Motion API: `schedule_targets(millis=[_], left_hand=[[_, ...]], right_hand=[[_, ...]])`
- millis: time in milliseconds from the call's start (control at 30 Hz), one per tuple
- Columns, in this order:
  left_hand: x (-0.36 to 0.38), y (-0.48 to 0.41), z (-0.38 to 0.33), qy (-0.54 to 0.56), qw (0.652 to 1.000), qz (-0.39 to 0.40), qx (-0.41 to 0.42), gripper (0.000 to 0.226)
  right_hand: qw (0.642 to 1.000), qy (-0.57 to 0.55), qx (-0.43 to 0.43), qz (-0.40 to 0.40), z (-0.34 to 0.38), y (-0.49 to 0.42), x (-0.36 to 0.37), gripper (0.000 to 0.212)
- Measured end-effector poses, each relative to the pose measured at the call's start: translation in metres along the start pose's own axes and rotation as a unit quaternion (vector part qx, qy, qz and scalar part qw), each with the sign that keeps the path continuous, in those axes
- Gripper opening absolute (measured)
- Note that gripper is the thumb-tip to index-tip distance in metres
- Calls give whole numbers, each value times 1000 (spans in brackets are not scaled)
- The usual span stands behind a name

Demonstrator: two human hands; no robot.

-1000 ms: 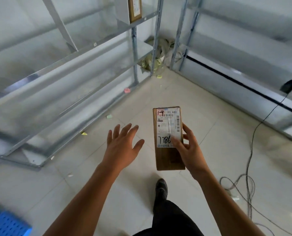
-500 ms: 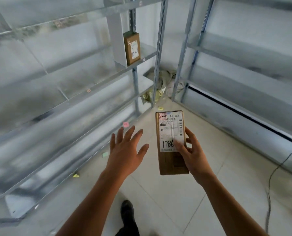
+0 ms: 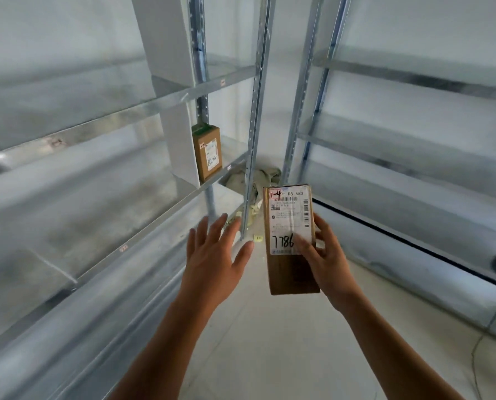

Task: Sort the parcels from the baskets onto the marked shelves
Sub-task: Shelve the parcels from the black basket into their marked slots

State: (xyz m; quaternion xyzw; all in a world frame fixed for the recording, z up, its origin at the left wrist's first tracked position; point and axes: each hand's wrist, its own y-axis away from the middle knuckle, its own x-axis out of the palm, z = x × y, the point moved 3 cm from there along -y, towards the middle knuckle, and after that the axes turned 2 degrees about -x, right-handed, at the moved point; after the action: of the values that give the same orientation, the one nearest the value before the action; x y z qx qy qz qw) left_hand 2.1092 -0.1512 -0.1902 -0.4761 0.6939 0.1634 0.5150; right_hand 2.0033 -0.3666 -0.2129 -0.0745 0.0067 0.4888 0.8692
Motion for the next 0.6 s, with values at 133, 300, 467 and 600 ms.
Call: schedule_targets(millis=[133, 300, 467, 600], left_hand=[[10, -56, -15, 73, 996, -32, 29, 70], [38, -127, -33, 145, 989, -23, 30, 68], [66, -201, -65, 171, 984, -31, 34, 67], [76, -255, -98, 202, 978, -45, 26, 68]], right_hand=[[1000, -8, -15, -22, 7, -50, -1, 65], [999, -19, -20, -17, 10, -122, -15, 71], [998, -45, -48, 24, 14, -203, -41, 62], [993, -63, -79, 64, 29, -276, -65, 48]])
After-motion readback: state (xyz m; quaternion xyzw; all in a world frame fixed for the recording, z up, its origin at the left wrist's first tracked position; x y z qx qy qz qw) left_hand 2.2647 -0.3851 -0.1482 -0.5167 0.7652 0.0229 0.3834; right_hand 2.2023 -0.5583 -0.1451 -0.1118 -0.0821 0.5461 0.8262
